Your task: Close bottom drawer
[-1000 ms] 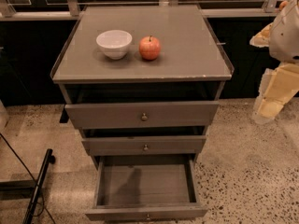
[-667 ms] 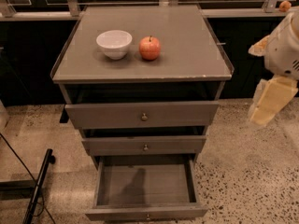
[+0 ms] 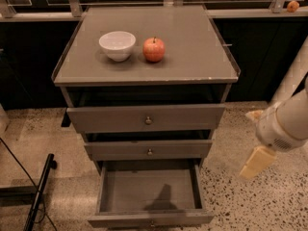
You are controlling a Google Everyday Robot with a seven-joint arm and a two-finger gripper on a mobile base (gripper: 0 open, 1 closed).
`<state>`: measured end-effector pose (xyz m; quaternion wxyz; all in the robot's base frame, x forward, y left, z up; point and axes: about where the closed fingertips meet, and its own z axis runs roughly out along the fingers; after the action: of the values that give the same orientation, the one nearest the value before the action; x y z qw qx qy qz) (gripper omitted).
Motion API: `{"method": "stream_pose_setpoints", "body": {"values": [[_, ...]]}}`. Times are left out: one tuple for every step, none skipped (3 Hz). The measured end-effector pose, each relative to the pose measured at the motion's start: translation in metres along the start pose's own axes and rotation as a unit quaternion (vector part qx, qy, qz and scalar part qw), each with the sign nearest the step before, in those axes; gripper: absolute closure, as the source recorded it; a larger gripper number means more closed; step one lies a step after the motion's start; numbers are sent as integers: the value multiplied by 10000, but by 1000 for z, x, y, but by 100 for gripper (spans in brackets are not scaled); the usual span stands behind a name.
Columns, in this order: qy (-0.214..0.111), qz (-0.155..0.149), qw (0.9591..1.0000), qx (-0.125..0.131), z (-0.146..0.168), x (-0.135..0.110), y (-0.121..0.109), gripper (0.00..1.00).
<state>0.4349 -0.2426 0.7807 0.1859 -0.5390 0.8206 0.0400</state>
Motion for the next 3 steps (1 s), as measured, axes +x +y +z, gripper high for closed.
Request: {"method": "stream_pose_setpoints", "body": {"values": [[-614, 388, 9970, -265, 77, 33, 27, 0], [-766, 502, 9958, 20, 85, 37, 11, 0], [-745, 476, 9961, 14, 83, 35, 12, 0]]}}
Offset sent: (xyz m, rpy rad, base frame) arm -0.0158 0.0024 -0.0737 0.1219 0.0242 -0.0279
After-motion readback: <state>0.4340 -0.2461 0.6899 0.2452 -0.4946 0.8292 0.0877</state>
